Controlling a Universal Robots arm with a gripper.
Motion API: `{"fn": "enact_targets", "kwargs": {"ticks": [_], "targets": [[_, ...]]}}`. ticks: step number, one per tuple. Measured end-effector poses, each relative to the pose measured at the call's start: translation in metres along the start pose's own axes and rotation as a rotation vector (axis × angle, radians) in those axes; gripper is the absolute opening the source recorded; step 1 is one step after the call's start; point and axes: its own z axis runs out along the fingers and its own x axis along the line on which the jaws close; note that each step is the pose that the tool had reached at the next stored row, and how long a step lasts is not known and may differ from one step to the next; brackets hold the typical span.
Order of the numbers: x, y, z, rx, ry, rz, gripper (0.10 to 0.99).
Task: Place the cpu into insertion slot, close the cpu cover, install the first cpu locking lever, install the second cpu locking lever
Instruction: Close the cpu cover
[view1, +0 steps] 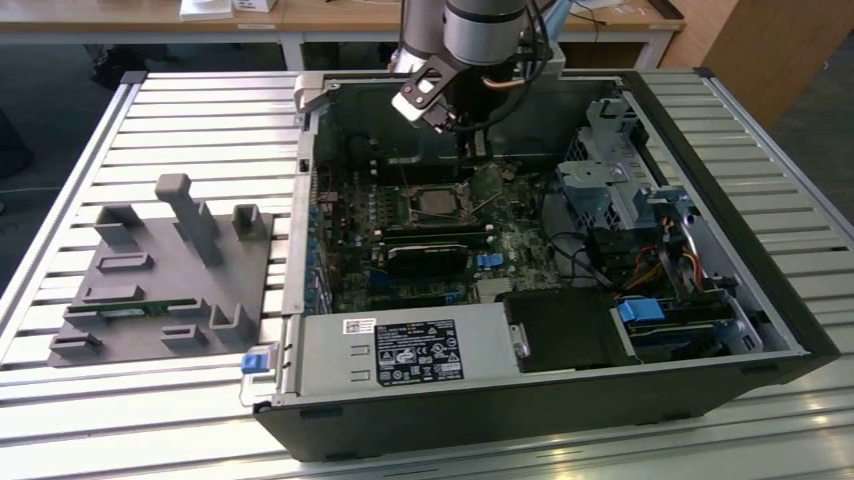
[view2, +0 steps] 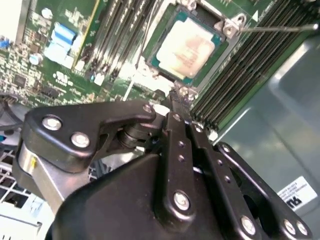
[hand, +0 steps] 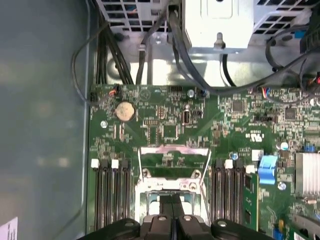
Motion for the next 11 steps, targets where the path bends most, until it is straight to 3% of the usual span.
{"fn": "enact_targets", "kwargs": {"ticks": [6, 11], "targets": [[0.0002, 0.0004, -0.0103, 0.0, 0.0002, 0.0, 0.106], [0.0002, 0.0009, -0.0113, 0.0, 0.0005, 0.0, 0.106]]}}
